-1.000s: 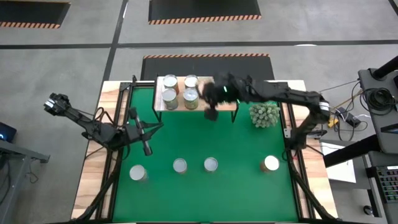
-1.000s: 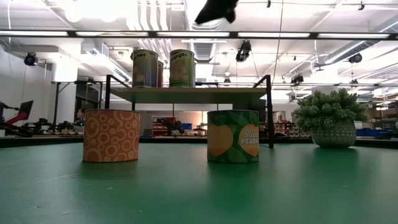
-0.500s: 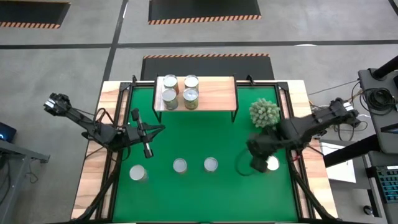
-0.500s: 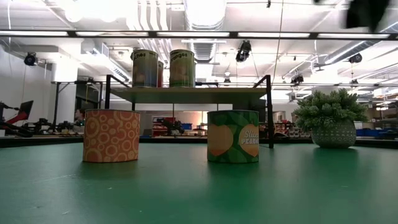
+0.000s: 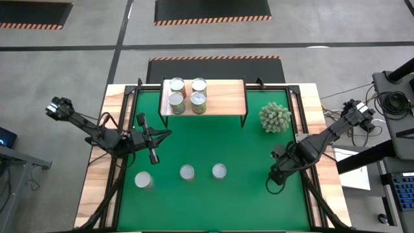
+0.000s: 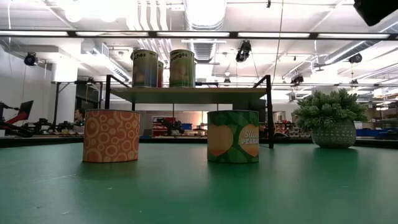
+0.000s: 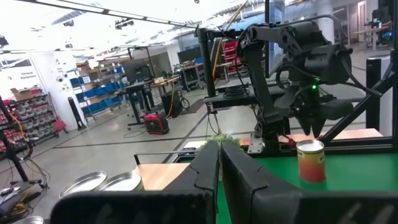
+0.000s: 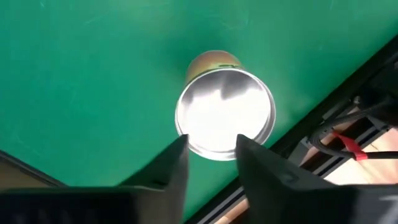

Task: Pick and place cans onto a shelf
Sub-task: Put the canned pineapple on the shelf

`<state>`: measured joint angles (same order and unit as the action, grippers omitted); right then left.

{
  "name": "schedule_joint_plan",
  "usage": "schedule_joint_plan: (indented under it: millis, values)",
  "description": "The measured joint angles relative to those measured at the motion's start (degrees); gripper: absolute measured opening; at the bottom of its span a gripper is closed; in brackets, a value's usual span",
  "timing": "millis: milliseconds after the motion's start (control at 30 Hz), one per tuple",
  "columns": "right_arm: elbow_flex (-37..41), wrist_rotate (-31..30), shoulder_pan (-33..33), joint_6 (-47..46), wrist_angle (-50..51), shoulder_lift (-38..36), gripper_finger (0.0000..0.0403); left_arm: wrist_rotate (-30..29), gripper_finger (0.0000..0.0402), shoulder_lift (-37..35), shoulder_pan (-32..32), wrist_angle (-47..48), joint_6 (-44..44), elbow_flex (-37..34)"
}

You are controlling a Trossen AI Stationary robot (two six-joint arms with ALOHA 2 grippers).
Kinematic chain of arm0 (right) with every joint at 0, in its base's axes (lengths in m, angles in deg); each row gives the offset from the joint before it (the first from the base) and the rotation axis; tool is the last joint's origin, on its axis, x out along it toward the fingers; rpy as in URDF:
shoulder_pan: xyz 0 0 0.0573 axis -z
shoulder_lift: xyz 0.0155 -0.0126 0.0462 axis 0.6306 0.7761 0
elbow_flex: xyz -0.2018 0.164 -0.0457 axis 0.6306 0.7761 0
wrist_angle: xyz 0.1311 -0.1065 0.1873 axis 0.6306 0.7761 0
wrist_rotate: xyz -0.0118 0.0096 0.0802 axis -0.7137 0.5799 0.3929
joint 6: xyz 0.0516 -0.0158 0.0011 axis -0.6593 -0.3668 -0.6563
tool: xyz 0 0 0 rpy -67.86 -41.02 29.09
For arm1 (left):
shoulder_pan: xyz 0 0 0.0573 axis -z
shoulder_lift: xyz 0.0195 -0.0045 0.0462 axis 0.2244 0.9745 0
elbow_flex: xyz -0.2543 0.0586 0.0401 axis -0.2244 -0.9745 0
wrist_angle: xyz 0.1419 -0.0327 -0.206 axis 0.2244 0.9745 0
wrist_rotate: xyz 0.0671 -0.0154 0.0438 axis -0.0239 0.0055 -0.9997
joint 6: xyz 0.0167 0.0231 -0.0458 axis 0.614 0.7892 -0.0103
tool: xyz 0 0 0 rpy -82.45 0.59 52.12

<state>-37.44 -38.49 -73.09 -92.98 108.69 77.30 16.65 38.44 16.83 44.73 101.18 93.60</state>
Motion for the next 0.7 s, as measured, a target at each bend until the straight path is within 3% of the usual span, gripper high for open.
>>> schedule_joint_plan:
  millis: [400, 500, 700]
  values:
    - [0.14, 0.10, -0.37, -2.67, -0.06, 2.19, 0.0357, -0.04, 0.0000, -0.01, 0.00, 0.05, 1.98, 0.00]
    - [0.34, 0.46, -0.39, -2.65, -0.11, 3.11, 0.0383, -0.04, 0.0000, -0.02, 0.00, 0.04, 2.62, 0.00]
    - [0.50, 0.17, -0.39, -2.23, 0.00, 4.84, 0.0389, -0.04, 0.0000, 0.00, 0.00, -0.09, 2.80, 0.00]
